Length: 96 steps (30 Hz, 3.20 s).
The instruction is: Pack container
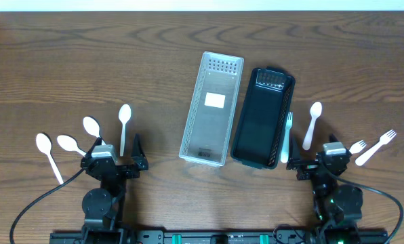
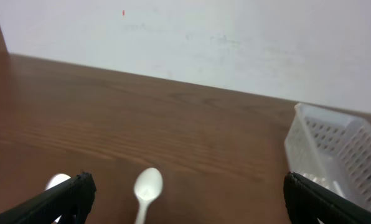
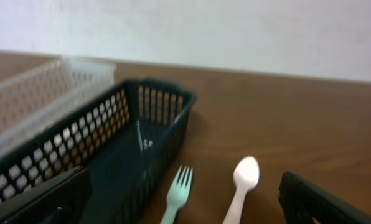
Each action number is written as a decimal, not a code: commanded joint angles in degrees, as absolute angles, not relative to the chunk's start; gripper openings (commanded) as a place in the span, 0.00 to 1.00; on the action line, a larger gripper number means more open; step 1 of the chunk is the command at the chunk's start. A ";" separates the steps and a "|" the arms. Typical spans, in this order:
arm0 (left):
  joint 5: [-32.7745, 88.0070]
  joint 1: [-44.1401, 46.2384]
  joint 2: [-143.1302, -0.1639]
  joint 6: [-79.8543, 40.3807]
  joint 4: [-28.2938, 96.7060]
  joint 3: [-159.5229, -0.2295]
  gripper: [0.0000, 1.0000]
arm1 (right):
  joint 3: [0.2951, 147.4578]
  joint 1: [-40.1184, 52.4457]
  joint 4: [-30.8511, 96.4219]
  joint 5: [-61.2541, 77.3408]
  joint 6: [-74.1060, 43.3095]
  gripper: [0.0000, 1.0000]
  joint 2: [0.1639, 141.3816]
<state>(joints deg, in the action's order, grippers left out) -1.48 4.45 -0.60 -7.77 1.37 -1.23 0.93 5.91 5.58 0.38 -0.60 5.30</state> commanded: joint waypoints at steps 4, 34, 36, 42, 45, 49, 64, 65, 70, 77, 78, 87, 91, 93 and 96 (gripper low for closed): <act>-1.50 4.34 -2.39 -22.09 3.90 -5.02 0.98 | 11.97 5.87 13.10 2.81 -2.87 0.99 14.35; -1.45 4.29 -64.84 -7.73 55.24 -67.37 0.98 | 66.85 -4.34 44.62 2.31 -7.86 0.01 84.38; -1.48 4.29 -64.84 -7.73 55.27 -67.37 0.98 | 66.85 -4.34 44.38 2.33 -7.88 0.01 88.14; -1.48 4.29 -64.84 -7.73 55.27 -67.37 0.98 | 66.85 -4.08 43.92 2.79 -7.88 0.01 95.88; -1.48 4.29 -64.84 -7.73 55.27 -67.37 0.98 | 66.85 -3.95 43.35 4.49 -7.73 0.05 97.56; -1.48 4.29 -64.84 -7.73 55.27 -67.37 0.98 | 66.85 -3.95 42.35 9.45 -6.68 0.09 99.50; -1.48 4.29 -64.84 -7.70 55.27 -67.37 0.98 | 66.85 0.27 37.78 25.04 -3.86 0.09 104.64; -1.48 4.29 -64.84 -7.73 55.27 -67.37 0.98 | 66.85 0.71 37.17 25.91 -3.73 0.09 104.64; -1.48 4.29 -64.84 -7.70 55.35 -67.37 0.98 | 66.85 2.50 34.79 27.49 -3.70 0.09 104.64; -1.48 4.29 -64.84 -7.70 55.72 -67.37 0.98 | 66.85 3.18 34.20 27.46 -3.70 0.10 104.64; -1.48 4.29 -64.84 -7.70 55.72 -67.37 0.98 | 66.85 3.18 34.20 27.49 -3.55 0.10 104.64; -1.48 4.29 -64.84 -7.70 55.70 -67.37 0.98 | 66.85 3.18 33.78 29.74 -0.43 0.10 104.64; -1.48 4.29 -64.84 -7.70 55.72 -67.37 0.98 | 66.85 3.18 33.36 32.49 0.73 0.10 104.64; -1.48 4.29 -64.84 -7.70 55.72 -67.37 0.98 | 66.85 3.18 33.15 34.00 1.26 0.10 104.64; -1.48 4.29 -64.84 -7.70 55.72 -67.37 0.98 | 66.85 3.18 33.10 34.20 1.37 0.10 104.64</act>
